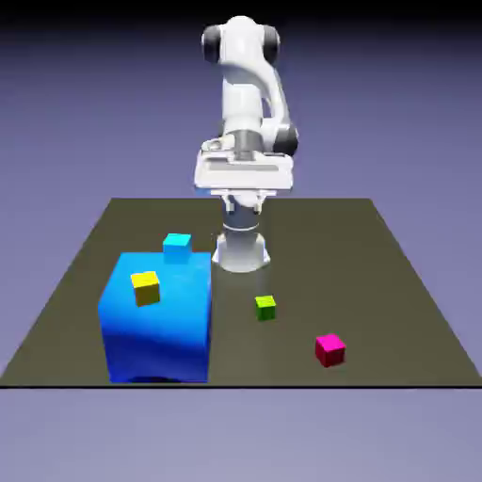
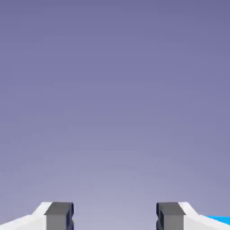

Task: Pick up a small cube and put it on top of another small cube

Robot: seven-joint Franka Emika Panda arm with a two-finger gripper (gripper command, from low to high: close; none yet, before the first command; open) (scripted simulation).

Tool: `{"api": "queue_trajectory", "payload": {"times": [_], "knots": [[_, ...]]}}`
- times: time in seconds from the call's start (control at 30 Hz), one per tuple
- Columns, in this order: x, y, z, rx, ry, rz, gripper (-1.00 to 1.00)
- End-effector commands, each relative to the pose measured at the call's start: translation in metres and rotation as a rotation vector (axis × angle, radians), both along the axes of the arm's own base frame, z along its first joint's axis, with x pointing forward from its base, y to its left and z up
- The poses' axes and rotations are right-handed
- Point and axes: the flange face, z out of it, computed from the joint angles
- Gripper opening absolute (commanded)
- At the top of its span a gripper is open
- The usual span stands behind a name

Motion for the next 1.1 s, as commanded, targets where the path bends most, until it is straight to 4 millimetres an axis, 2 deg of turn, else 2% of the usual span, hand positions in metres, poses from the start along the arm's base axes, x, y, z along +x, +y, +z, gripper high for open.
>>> {"api": "queue_trajectory", "payload": {"times": [0.0,0.13,0.3,0.5,0.67,1.07], "knots": [[0.000,0.001,-0.014,0.037,0.042,-0.048,0.00],[-0.004,0.001,-0.069,0.184,0.208,-0.253,0.00],[-0.021,0.003,-0.136,0.357,0.412,-0.535,0.00],[-0.057,0.009,-0.209,0.547,0.650,-0.904,0.00],[-0.096,0.021,-0.257,0.687,0.842,-1.228,0.00],[-0.094,0.039,-0.274,0.766,0.906,-1.196,0.00]]}}
